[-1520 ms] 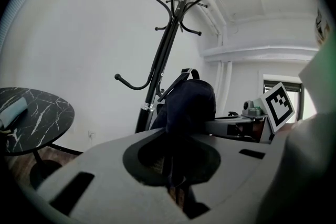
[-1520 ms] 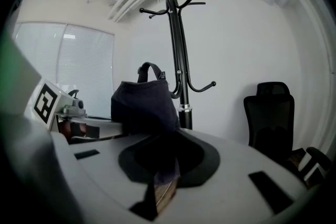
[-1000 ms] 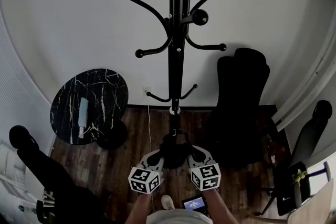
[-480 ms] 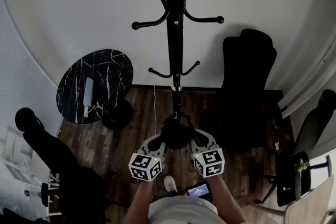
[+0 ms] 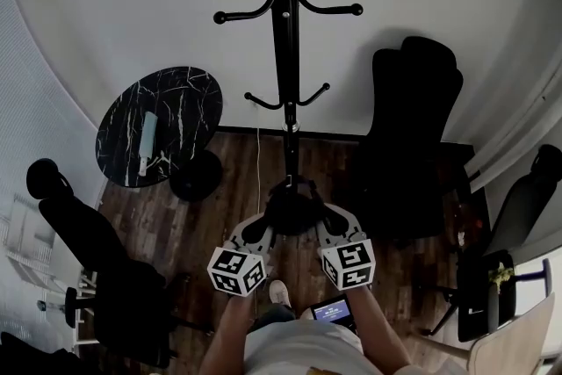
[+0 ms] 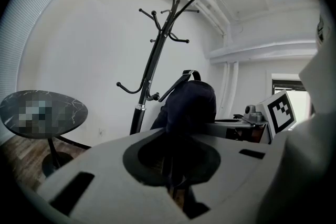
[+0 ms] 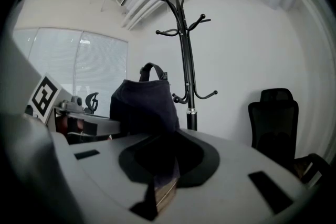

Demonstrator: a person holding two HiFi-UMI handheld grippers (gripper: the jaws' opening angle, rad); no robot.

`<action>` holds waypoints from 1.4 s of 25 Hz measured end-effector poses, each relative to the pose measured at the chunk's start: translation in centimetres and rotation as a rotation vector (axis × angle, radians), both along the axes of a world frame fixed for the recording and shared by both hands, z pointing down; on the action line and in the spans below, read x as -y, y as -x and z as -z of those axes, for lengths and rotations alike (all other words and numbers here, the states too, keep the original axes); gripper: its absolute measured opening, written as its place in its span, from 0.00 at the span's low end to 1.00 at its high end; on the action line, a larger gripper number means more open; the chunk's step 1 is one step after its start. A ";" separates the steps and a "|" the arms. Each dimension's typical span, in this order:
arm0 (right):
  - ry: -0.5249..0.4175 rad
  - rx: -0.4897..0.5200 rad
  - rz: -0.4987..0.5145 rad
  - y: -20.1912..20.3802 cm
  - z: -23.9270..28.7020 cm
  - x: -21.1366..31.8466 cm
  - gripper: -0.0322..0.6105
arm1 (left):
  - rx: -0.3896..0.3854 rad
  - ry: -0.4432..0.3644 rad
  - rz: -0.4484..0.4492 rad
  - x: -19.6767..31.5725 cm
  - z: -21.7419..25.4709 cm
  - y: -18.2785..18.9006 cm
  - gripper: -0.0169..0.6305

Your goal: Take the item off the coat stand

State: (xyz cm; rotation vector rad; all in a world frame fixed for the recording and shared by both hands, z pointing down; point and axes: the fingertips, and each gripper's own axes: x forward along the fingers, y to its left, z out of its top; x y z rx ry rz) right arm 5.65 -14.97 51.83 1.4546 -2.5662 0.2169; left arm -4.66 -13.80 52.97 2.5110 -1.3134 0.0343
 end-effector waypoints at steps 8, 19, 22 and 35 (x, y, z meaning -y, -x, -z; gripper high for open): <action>0.017 0.028 0.027 -0.2 -1.2 -3.0 0.11 | 0.008 -0.009 0.049 -2.9 -1.2 0.0 0.07; 0.036 0.081 0.013 -1.3 -1.4 -4.7 0.11 | 0.026 -0.018 0.061 -4.4 -1.2 -0.8 0.07; 0.031 0.083 0.014 -1.4 -1.2 -5.0 0.11 | 0.026 -0.026 0.062 -4.7 -0.9 -0.9 0.07; 0.051 0.102 0.023 -1.7 -1.0 -5.6 0.11 | 0.010 -0.019 0.063 -5.5 -0.8 -1.2 0.07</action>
